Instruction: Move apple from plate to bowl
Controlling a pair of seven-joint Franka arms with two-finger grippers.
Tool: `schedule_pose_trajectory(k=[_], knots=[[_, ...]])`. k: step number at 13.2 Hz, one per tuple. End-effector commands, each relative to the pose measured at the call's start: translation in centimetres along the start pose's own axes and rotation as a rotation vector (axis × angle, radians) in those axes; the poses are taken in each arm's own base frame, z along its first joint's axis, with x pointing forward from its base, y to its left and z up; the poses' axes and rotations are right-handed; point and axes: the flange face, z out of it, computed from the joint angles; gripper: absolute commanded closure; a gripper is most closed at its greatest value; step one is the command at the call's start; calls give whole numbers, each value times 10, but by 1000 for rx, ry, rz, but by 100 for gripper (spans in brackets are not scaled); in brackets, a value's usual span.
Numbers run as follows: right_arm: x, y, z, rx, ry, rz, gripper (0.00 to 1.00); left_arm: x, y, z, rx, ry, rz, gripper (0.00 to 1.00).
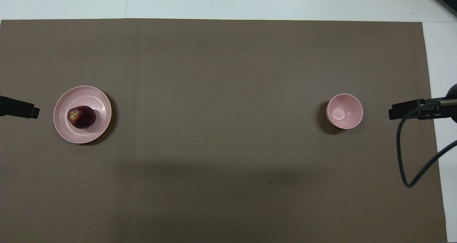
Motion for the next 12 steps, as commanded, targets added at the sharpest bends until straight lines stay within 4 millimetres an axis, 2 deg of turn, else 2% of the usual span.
schedule_pose_trajectory(k=[1, 6, 9, 10, 12], knots=[[1, -3, 7, 20, 14, -3, 0, -7, 0, -3, 15, 0, -2, 0], [1, -6, 9, 49, 13, 1, 0, -8, -3, -3, 14, -6, -18, 0], [11, -10, 17, 64, 31, 23, 0, -9, -6, -3, 12, -10, -25, 0], [14, -24, 23, 104, 25, 17, 0, -9, -3, -3, 12, -9, -19, 0], [21, -38, 29, 158, 27, 64, 0, -8, 0, -3, 12, -9, -16, 0]])
